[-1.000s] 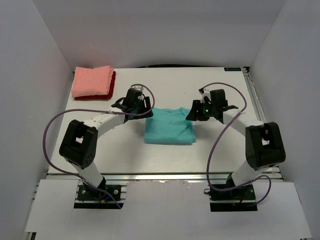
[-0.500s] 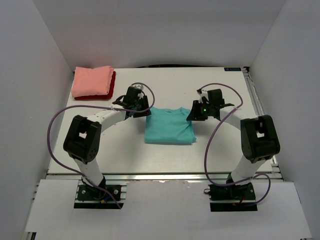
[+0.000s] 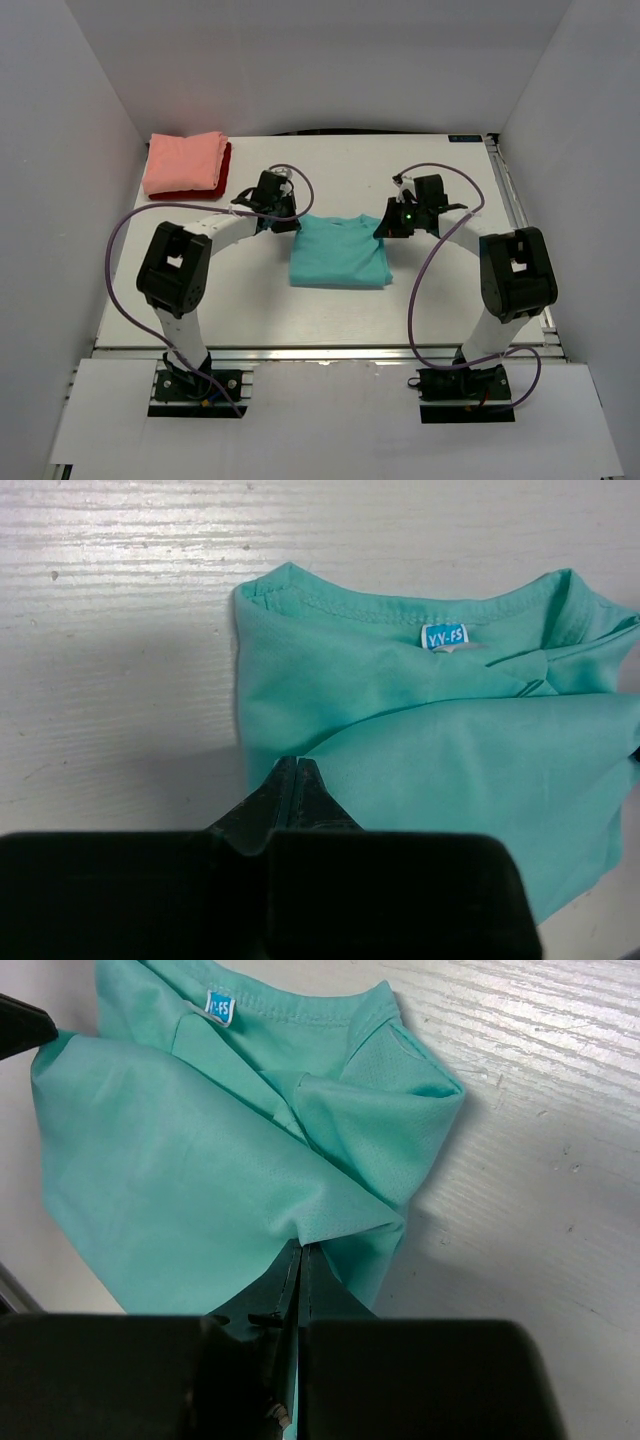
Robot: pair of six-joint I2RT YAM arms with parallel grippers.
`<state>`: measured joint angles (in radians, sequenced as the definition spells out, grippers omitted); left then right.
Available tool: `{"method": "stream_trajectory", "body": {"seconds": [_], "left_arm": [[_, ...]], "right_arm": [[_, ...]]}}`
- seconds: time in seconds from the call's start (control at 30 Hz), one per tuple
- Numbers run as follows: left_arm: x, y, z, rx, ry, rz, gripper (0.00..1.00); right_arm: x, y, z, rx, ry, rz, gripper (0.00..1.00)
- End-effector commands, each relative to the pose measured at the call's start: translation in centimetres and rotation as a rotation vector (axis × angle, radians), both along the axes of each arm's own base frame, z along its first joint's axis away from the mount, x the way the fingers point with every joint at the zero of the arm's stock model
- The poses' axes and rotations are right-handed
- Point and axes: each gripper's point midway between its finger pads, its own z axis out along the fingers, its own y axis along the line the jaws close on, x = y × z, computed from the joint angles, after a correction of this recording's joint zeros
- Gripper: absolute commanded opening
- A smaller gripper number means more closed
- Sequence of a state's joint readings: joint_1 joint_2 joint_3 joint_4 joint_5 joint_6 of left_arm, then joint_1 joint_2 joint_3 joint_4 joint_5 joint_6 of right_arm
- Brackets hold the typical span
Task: Fold and stack the t-shirts
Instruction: Fold the long partially folded tshirt into a neat square
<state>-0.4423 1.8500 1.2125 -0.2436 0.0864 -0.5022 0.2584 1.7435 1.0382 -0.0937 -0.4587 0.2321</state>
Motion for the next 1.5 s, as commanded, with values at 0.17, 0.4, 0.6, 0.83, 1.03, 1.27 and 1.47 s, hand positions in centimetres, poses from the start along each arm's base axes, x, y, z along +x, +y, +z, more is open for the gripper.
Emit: {"method": "stream_trajectory", "body": {"seconds": [0.17, 0.4, 0.6, 0.83, 1.03, 1.27, 1.47], "left_arm": [[1.1, 0.4, 5.3, -0.014, -0.113, 0.012, 0.00], [0.6, 1.0, 6.7, 0.009, -0.117, 0.015, 0.00], [0.6, 1.1, 9.9, -0.013, -0.173, 0.024, 0.00], [0.4, 1.5, 14.3, -0.038, -0.240, 0.035, 0.00], [-0.8, 1.2, 16.7, -0.070, -0.265, 0.014, 0.00], [-2.1, 1.0, 14.0, -0.037, -0.217, -0.002, 0.00], [-1.2, 0.7, 10.3, -0.022, -0.180, 0.017, 0.62]], "right_arm": [[1.3, 0.5, 3.9, 0.031, -0.111, 0.008, 0.00], [0.9, 0.5, 4.9, 0.045, -0.128, 0.004, 0.00], [-0.2, 0.1, 7.0, 0.050, -0.162, -0.002, 0.00], [-1.5, -0.2, 9.8, 0.060, -0.209, 0.000, 0.00], [-2.5, -0.4, 12.0, 0.077, -0.243, 0.000, 0.00], [-3.6, -0.5, 11.4, 0.081, -0.223, 0.008, 0.00], [-3.2, -0.6, 9.2, 0.056, -0.189, 0.012, 0.00]]}}
